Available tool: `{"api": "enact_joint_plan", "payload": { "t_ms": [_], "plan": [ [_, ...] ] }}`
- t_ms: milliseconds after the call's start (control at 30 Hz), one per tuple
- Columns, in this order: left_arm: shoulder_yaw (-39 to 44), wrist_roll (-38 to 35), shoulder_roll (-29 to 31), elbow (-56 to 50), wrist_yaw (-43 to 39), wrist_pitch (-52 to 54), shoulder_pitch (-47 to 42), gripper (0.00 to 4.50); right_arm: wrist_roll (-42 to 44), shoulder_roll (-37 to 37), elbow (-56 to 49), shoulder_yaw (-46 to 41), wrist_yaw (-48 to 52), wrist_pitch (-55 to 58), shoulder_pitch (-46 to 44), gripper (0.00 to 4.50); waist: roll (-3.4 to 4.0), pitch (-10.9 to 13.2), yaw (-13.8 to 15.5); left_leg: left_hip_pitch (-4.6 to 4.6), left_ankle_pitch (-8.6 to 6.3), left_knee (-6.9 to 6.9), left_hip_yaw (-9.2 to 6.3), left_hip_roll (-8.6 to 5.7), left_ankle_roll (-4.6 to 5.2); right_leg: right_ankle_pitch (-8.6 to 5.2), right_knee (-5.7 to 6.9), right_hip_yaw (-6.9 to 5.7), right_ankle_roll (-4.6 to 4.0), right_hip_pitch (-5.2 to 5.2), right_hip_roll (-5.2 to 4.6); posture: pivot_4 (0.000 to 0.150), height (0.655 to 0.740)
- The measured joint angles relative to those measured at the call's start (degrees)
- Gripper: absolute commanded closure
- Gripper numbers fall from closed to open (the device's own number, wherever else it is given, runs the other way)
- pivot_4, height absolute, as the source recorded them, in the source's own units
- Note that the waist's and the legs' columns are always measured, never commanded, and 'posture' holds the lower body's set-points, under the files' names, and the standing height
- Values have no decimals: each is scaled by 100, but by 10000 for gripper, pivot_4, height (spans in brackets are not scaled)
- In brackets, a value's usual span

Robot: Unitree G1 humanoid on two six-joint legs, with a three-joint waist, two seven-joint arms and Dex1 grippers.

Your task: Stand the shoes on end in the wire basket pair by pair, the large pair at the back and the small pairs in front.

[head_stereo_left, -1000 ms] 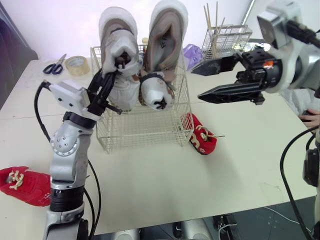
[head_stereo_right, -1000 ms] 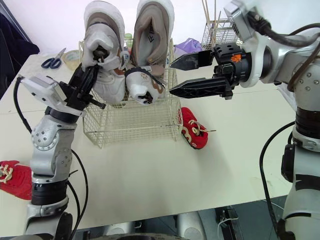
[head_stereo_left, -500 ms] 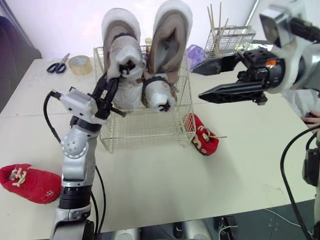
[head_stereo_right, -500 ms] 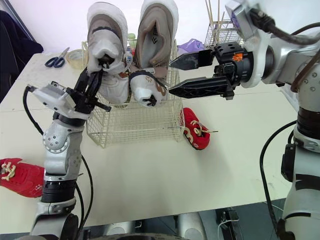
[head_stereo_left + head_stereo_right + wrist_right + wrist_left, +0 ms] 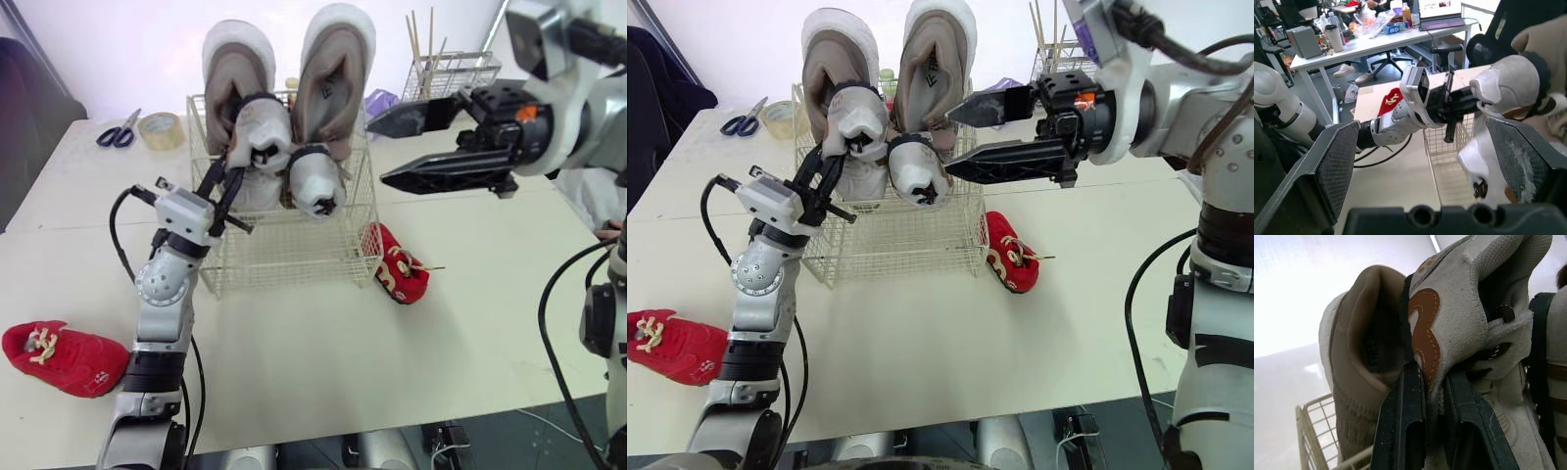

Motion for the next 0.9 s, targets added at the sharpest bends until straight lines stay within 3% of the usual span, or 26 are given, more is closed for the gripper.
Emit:
{"api": "enact_joint_plan", "payload": {
  "t_ms": [267,367,600,900],
  "plan": [
    [68,-828,-151,-549,-3,835,510,42047,1,13,-29,-19,-21,43,102,0,2,-1,-4,8,0,0,-3,2,0,0,8,0,-2,3,2,1500,7400],
    [66,-1068,41,-770,-170,1244,647,32906,2,47,-52,-26,-78,43,160,0,12,-7,-20,15,0,-1,-2,4,0,1,9,0,-5,4,6,1500,7400],
    [76,-1505,446,-1383,-440,2183,1006,447,6,222,-64,-110,-160,-65,368,0,22,-13,-37,16,0,-5,-1,7,0,1,9,0,-5,4,8,1500,7400],
    [505,-2124,972,-2369,-473,3294,1789,447,-7,435,-51,-171,-159,-299,529,0,21,-12,-69,13,0,-7,-1,8,0,-5,7,0,-15,0,9,1500,7400]
  ]
}}
